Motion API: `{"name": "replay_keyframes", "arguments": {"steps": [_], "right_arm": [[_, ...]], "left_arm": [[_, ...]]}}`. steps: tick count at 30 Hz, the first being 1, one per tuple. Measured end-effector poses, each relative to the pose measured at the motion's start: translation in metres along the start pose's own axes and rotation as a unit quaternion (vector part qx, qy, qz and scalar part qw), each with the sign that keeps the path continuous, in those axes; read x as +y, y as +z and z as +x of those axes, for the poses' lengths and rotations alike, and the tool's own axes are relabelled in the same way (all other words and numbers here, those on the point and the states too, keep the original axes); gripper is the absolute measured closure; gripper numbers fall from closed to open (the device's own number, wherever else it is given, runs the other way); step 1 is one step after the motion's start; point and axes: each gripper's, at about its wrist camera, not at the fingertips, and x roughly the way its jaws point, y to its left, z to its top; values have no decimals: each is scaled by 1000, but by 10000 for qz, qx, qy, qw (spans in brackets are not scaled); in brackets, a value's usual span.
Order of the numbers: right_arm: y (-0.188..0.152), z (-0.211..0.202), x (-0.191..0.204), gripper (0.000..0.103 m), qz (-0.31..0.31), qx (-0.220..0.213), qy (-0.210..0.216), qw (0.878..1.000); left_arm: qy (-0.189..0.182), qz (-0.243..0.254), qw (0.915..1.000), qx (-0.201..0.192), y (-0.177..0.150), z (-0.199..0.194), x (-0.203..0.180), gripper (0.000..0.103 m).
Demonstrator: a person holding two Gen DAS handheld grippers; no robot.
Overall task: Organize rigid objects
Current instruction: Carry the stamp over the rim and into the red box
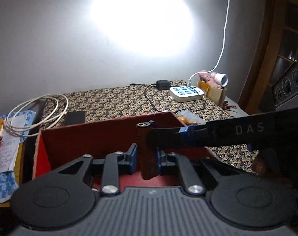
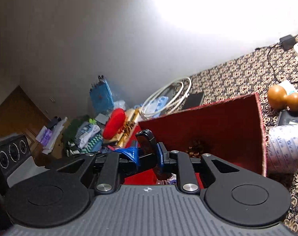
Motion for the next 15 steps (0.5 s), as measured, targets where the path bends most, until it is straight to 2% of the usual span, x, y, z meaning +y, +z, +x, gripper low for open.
{"name": "replay_keyframes", "arguments": {"steps": [8, 15], "right_arm": [[0, 64, -25, 101, 421, 1182, -363, 9914], [-6, 96, -31, 101, 614, 1924, -735, 9766]], "left_arm": [[166, -491, 9947, 891, -21, 44, 36, 95], [331, -693, 9821, 1721, -30, 74, 45, 95]]}}
